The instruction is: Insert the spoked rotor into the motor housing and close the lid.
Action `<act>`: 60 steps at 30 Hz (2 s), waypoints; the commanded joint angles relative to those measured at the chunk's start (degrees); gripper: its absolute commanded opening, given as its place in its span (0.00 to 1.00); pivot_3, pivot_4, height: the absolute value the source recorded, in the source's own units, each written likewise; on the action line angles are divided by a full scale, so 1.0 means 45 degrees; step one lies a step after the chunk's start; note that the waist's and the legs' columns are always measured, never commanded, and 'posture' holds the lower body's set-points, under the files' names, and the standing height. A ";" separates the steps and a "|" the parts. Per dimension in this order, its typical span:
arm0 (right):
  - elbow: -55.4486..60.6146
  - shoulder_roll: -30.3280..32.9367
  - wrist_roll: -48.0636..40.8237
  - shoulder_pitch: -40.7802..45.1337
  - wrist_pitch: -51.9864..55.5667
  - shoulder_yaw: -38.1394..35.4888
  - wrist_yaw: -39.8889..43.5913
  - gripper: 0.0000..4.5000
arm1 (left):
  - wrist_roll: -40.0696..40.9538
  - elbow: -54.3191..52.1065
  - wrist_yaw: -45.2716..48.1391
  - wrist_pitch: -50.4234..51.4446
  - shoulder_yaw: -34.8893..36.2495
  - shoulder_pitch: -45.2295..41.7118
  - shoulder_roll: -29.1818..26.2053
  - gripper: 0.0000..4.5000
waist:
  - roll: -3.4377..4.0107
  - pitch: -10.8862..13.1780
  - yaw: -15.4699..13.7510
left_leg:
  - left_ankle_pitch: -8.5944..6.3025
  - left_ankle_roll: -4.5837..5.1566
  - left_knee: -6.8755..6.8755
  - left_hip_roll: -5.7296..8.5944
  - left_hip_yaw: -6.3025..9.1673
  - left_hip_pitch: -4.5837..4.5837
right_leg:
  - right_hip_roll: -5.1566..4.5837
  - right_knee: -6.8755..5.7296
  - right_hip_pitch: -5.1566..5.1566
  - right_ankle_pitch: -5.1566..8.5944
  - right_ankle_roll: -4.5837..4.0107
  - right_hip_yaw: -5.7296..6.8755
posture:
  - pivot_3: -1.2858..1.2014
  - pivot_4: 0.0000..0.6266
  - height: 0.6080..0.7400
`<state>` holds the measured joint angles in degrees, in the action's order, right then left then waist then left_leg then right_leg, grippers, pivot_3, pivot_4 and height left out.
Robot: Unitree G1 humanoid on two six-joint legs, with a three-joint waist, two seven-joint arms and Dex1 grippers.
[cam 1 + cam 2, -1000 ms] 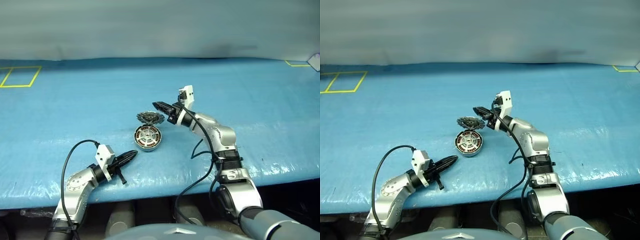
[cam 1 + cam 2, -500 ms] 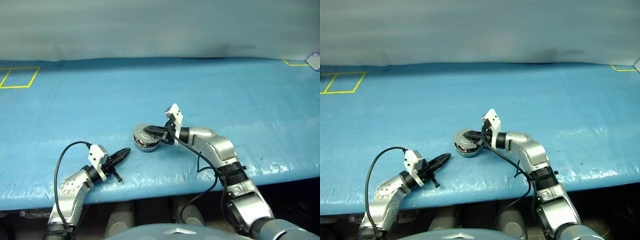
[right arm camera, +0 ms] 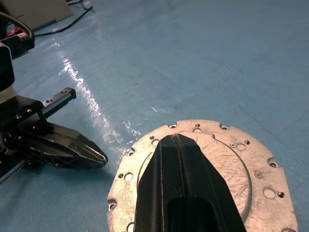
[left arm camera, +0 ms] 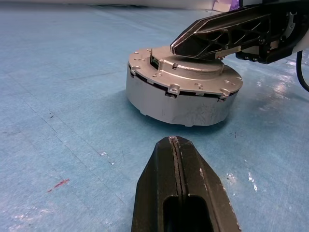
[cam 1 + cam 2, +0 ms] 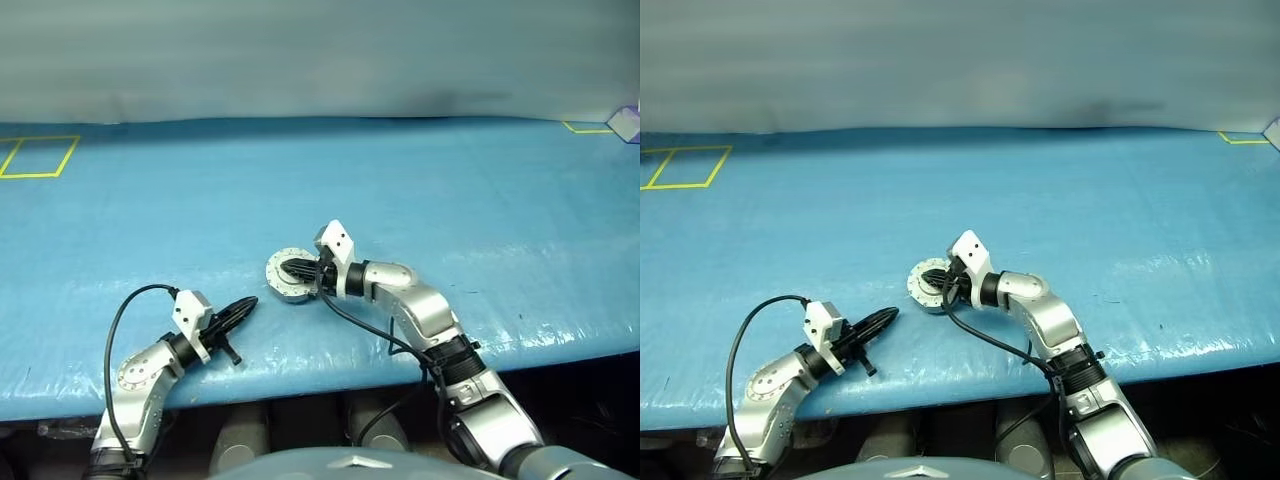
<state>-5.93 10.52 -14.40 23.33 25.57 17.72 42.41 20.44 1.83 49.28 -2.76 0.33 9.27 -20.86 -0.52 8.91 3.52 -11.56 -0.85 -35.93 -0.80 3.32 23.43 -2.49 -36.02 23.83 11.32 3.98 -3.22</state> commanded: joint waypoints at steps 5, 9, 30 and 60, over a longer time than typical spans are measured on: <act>-0.0158 0.0401 0.0558 -0.0569 -0.0836 -0.0031 -0.0063 0.21 | 0.0145 -0.0610 0.0203 -0.0090 -0.0069 -0.0209 -0.0021 0.00 | 0.0000 0.0000 -0.0029 | 0.0000 0.0000 0.0002 0.0001 0.0001 0.0005 | 0.0000 0.0001 0.0003 0.0000 0.0000 0.0003 | 0.52 0.24 1.00; 0.0505 0.0550 0.0536 -0.0942 -0.1186 0.0095 0.0258 0.50 | 0.0109 -0.0592 0.0201 -0.0109 -0.0133 -0.0209 0.0044 0.00 | 0.0000 0.0001 -0.0031 | 0.0000 0.0000 0.0006 0.0001 0.0001 0.0009 | 0.0000 0.0003 0.0004 0.0001 -0.0001 0.0003 | 0.52 0.24 1.00; -0.0114 0.0204 0.1514 -0.1060 -0.2082 0.0268 -0.0410 0.99 | -0.0062 -0.0491 0.0008 -0.0168 -0.0247 -0.0270 0.0129 0.00 | -0.0001 0.0002 -0.0012 | -0.0001 -0.0002 0.0014 -0.0003 0.0000 0.0018 | 0.0001 0.0005 0.0021 0.0003 -0.0004 0.0005 | 0.52 0.24 1.00; -0.0179 0.0235 0.2776 -0.0909 -0.2194 0.0610 -0.0990 0.73 | 0.0024 -0.0486 0.0097 -0.0340 -0.0231 -0.0258 0.0107 0.00 | -0.0001 0.0002 -0.0008 | -0.0001 -0.0002 0.0010 -0.0005 0.0000 0.0009 | 0.0000 0.0005 0.0016 0.0003 -0.0004 0.0005 | 0.52 0.24 1.00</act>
<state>-5.36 11.37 -3.82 19.27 14.06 20.19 39.73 20.33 1.42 49.43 -3.13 -0.69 8.17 -20.42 -0.52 8.92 3.49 -11.56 -0.85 -35.89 -0.83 3.32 23.46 -2.49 -36.00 23.90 11.34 3.96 -3.20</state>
